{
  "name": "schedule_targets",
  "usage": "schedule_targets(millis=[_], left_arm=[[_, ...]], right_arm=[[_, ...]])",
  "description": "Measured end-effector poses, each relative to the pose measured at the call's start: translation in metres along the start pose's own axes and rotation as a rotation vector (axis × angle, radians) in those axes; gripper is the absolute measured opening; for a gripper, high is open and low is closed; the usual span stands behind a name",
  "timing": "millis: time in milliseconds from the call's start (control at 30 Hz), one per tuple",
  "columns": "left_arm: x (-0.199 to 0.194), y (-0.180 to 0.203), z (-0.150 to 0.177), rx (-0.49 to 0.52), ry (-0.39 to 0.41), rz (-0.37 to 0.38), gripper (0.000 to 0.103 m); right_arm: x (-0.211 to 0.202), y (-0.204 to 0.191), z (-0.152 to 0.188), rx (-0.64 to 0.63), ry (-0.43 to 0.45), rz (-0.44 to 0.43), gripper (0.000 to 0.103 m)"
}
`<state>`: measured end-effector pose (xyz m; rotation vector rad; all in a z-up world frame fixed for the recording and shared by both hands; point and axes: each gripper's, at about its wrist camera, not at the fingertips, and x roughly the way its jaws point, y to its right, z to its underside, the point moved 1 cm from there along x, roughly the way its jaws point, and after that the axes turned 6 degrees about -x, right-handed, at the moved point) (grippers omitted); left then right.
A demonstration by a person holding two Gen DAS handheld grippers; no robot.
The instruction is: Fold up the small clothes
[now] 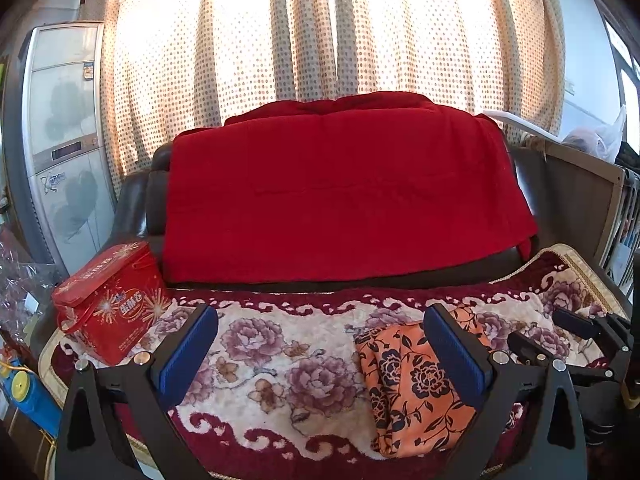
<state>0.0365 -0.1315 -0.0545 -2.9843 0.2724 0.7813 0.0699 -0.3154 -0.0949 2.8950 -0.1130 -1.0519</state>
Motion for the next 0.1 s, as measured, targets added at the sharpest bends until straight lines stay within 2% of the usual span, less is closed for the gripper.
schedule_targets(millis=[100], left_arm=[[0.013,-0.002,0.000,-0.015,0.002,0.023,0.102]], right_arm=[[0.014,0.007,0.000,0.011,-0.010,-0.001,0.068]])
